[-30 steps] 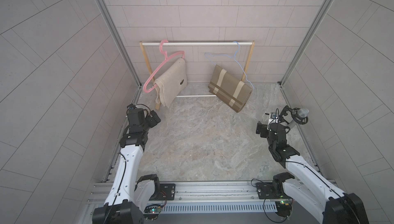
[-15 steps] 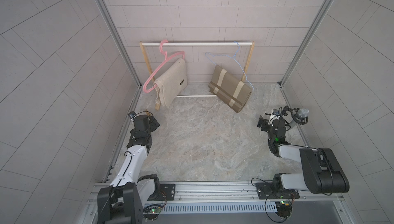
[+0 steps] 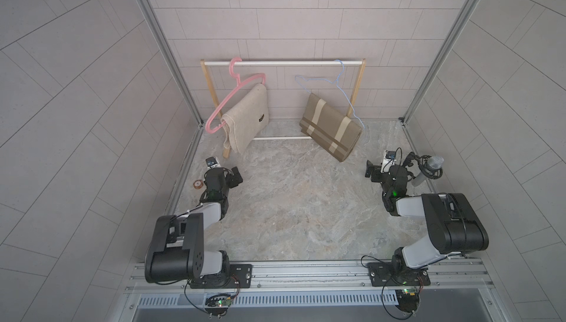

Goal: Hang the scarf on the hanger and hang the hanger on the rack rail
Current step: Reset both arms

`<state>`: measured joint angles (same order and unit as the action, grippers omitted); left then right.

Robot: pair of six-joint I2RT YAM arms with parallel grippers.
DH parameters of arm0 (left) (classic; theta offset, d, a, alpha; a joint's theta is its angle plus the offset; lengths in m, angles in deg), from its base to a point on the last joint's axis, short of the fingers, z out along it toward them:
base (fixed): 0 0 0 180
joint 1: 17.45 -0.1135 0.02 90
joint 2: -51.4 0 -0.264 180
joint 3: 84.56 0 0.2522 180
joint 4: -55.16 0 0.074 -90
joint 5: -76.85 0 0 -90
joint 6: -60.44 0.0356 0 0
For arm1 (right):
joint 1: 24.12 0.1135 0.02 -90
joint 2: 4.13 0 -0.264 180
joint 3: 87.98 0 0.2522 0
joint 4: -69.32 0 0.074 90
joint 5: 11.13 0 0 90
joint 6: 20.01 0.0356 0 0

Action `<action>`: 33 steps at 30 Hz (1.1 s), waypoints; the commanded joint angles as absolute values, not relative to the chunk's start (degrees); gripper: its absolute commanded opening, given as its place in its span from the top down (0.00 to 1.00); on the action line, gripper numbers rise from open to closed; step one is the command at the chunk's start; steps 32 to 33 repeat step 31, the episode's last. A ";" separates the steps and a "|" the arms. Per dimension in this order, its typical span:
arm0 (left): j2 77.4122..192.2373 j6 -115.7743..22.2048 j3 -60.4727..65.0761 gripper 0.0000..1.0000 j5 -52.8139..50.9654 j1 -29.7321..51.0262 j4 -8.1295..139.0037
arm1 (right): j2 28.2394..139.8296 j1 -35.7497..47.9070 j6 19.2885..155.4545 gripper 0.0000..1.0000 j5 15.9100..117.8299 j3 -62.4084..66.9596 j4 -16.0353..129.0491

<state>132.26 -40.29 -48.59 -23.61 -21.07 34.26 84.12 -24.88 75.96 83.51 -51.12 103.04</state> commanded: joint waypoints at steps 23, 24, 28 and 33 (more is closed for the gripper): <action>139.10 -30.57 -45.18 0.00 -20.15 -16.16 26.93 | 83.26 -24.91 74.99 0.00 82.35 -50.84 101.39; 139.11 -30.60 -45.11 0.00 -20.11 -16.14 27.09 | 83.30 -24.91 74.93 0.00 82.31 -50.84 101.41; 139.35 -30.60 -44.88 0.00 -20.05 -16.11 27.37 | 83.24 -24.91 74.94 0.00 82.35 -50.84 101.35; 139.16 -30.62 -45.01 0.00 -20.14 -16.13 27.24 | 83.24 -24.91 74.93 0.00 82.35 -50.84 101.41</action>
